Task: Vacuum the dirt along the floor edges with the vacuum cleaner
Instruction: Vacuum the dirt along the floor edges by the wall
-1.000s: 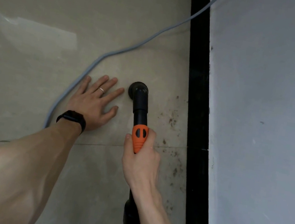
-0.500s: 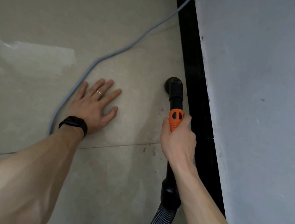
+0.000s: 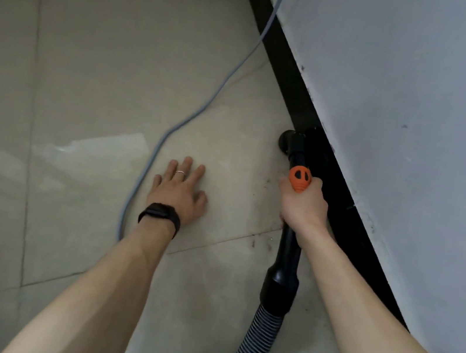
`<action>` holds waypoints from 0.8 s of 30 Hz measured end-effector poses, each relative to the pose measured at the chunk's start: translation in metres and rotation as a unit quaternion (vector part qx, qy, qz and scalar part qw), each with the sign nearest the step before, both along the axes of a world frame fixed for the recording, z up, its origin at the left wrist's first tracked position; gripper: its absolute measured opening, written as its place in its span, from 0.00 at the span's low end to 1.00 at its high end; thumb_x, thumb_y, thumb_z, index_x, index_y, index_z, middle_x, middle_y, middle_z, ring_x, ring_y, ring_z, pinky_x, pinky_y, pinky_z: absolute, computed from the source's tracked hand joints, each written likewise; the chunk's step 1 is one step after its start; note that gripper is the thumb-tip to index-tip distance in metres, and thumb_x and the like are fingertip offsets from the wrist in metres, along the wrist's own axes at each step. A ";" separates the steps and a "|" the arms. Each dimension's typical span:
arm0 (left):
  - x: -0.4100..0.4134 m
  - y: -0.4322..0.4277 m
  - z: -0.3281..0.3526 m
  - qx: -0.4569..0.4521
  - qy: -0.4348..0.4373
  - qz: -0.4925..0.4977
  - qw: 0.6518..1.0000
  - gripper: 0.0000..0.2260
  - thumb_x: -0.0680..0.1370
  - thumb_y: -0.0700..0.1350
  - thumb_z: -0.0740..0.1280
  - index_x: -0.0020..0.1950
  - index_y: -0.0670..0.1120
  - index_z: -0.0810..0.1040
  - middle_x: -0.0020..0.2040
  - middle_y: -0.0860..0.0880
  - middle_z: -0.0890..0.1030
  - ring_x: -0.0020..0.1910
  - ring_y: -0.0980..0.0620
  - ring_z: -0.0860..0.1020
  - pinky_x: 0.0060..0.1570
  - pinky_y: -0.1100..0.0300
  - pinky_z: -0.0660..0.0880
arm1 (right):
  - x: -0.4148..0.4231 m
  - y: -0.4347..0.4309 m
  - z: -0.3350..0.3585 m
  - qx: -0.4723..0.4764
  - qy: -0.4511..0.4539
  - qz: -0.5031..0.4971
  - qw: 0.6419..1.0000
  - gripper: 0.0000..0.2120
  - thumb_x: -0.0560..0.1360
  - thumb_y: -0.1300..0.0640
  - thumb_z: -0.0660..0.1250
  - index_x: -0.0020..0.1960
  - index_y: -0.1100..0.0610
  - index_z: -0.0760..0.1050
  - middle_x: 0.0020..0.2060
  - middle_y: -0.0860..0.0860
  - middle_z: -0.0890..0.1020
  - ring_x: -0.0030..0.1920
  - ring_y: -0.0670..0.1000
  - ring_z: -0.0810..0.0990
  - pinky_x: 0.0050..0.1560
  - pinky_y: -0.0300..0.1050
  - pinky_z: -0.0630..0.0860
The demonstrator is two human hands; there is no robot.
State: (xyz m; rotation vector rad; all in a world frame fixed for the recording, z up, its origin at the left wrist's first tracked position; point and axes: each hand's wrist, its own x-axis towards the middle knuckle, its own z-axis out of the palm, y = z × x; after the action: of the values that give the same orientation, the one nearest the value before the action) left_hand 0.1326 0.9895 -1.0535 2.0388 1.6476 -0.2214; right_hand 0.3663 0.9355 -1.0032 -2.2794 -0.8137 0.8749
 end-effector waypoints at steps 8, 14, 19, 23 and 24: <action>0.002 -0.038 0.075 -0.320 -0.129 0.115 0.932 0.22 0.67 0.38 0.67 0.59 0.55 0.80 0.59 0.53 0.79 0.60 0.51 0.73 0.48 0.60 0.71 | -0.063 -0.015 -0.013 0.050 0.203 -0.067 0.976 0.21 0.76 0.40 0.69 0.57 0.55 0.73 0.42 0.55 0.81 0.34 0.56 0.80 0.36 0.51 0.80; 0.010 -0.109 0.096 -0.362 -0.149 0.136 0.910 0.22 0.65 0.46 0.75 0.58 0.49 0.80 0.56 0.50 0.82 0.52 0.55 0.78 0.43 0.60 0.73 | -0.112 -0.021 -0.001 0.059 0.326 -0.047 0.942 0.20 0.78 0.42 0.70 0.58 0.58 0.73 0.39 0.54 0.79 0.30 0.54 0.77 0.32 0.50 0.78; -0.013 -0.151 0.086 -0.283 -0.176 0.234 0.913 0.05 0.68 0.40 0.72 0.41 0.42 0.76 0.29 0.48 0.82 0.28 0.51 0.81 0.31 0.59 0.79 | -0.143 -0.035 0.008 0.053 0.425 -0.086 0.900 0.16 0.79 0.46 0.71 0.55 0.58 0.73 0.34 0.51 0.76 0.23 0.50 0.72 0.25 0.42 0.73; -0.058 -0.169 0.096 -0.298 -0.152 0.263 0.905 0.09 0.63 0.40 0.71 0.41 0.40 0.78 0.34 0.43 0.84 0.35 0.43 0.84 0.40 0.50 0.82 | -0.195 -0.052 0.007 0.020 0.411 -0.016 0.911 0.20 0.79 0.45 0.70 0.58 0.59 0.71 0.40 0.54 0.79 0.26 0.52 0.76 0.30 0.49 0.80; -0.069 -0.175 0.098 -0.299 -0.160 0.279 0.898 0.10 0.61 0.41 0.70 0.40 0.39 0.77 0.33 0.42 0.84 0.35 0.42 0.84 0.42 0.48 0.82 | -0.210 -0.054 0.008 0.008 0.392 0.011 0.920 0.21 0.79 0.43 0.70 0.59 0.58 0.70 0.44 0.55 0.81 0.29 0.54 0.79 0.36 0.53 0.84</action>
State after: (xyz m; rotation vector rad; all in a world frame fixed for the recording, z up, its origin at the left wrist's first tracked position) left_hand 0.0640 0.8140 -0.9556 1.0372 1.6159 -0.1489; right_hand 0.1561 0.8810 -0.9955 -1.6549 -0.4633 1.6198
